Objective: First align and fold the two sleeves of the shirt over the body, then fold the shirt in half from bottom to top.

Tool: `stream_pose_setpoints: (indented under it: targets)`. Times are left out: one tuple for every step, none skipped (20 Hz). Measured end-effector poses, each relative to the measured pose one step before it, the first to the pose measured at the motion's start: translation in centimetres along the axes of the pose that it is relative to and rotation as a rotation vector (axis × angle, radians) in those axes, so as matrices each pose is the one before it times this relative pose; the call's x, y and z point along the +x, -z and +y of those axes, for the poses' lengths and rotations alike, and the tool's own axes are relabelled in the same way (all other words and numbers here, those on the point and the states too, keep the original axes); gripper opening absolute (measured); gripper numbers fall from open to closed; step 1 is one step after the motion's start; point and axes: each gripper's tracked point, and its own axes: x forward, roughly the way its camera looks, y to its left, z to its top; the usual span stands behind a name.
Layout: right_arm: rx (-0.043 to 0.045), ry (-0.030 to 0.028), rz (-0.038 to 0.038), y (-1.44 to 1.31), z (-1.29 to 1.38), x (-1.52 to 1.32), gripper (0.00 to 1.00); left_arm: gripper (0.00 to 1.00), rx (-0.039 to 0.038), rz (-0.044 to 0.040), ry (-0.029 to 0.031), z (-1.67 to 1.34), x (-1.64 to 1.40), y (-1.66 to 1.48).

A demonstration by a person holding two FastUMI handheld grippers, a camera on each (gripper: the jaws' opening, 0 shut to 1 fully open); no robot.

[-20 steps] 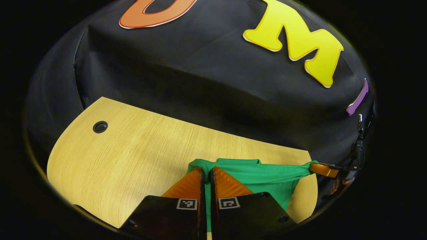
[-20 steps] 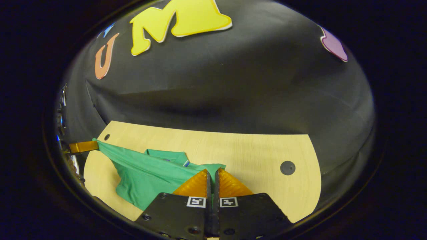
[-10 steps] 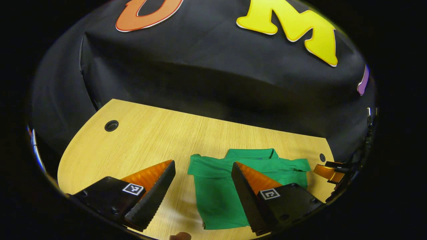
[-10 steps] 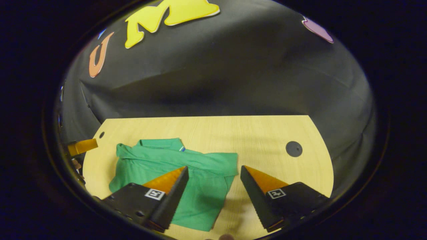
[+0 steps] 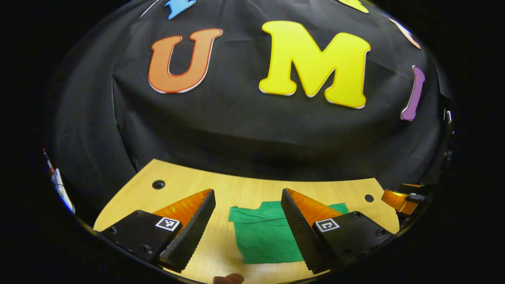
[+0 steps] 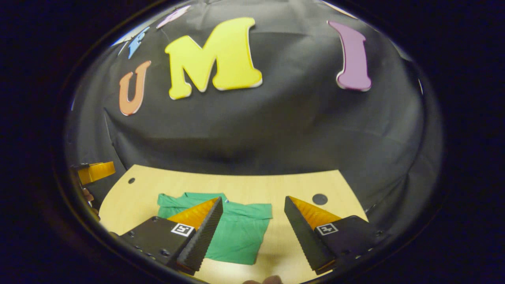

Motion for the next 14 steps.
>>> stream_pose_setpoints:
  targets:
    - [-0.01173,0.00372,-0.04116,-1.392,0.448,-1.735,0.96,1.00,0.00014,-0.03400,0.00853,-0.424,-1.601,-1.413]
    - [-0.00999,0.00400,-0.03758,-1.381,0.403,-1.955,0.96,1.00,-0.00468,-0.02672,0.00440,-0.309,-1.647,-1.168]
    - [-0.00583,0.00055,-0.03923,-1.440,0.581,-2.061,0.96,1.00,-0.00656,-0.02858,0.00179,-0.014,-1.663,-1.152]
    - [-0.00657,0.00033,-0.03926,-1.429,0.523,-1.837,0.96,1.00,-0.00828,-0.03354,0.00077,-0.007,-1.861,-1.172]
    - [-0.00908,0.00297,-0.03822,-1.409,0.457,-2.026,0.96,1.00,-0.00825,-0.02887,0.00812,-0.170,-1.753,-1.178]
    - [-0.00810,0.00483,-0.03501,-1.142,0.389,-1.931,0.96,1.00,-0.00213,-0.02656,0.01055,-0.122,-1.747,-1.176]
    - [-0.00250,0.00405,-0.03253,-1.233,0.477,-1.914,0.96,1.00,0.00475,-0.02899,0.00952,-0.172,-1.701,-1.225]
    - [0.00050,0.00268,-0.03046,-1.183,0.358,-1.809,0.96,1.00,0.00798,-0.03216,0.00400,-0.011,-1.528,-1.229]
    - [0.00156,0.00406,-0.02790,-1.008,0.155,-1.662,0.96,1.00,0.00514,-0.03322,0.00603,0.061,-1.569,-1.132]
    - [-0.00067,0.00697,-0.02685,-0.957,0.240,-1.625,0.96,1.00,0.00175,-0.02704,0.00694,-0.204,-1.249,-1.002]
    - [-0.00169,0.00829,-0.02503,-0.980,0.195,-1.585,0.94,1.00,0.00123,-0.02328,0.00644,-0.138,-1.223,-0.902]
    - [-0.00119,0.00784,-0.02346,-0.753,0.276,-1.431,0.94,1.00,0.00044,-0.02145,0.01014,-0.238,-1.018,-0.982]
    - [-0.00275,0.00701,-0.02066,-0.858,0.286,-1.346,0.94,1.00,-0.00180,-0.02222,0.01231,-0.391,-1.374,-1.049]
    - [-0.00404,0.00814,-0.01885,-0.639,0.199,-1.360,0.94,1.00,-0.00231,-0.01802,0.01045,-0.447,-1.020,-0.857]
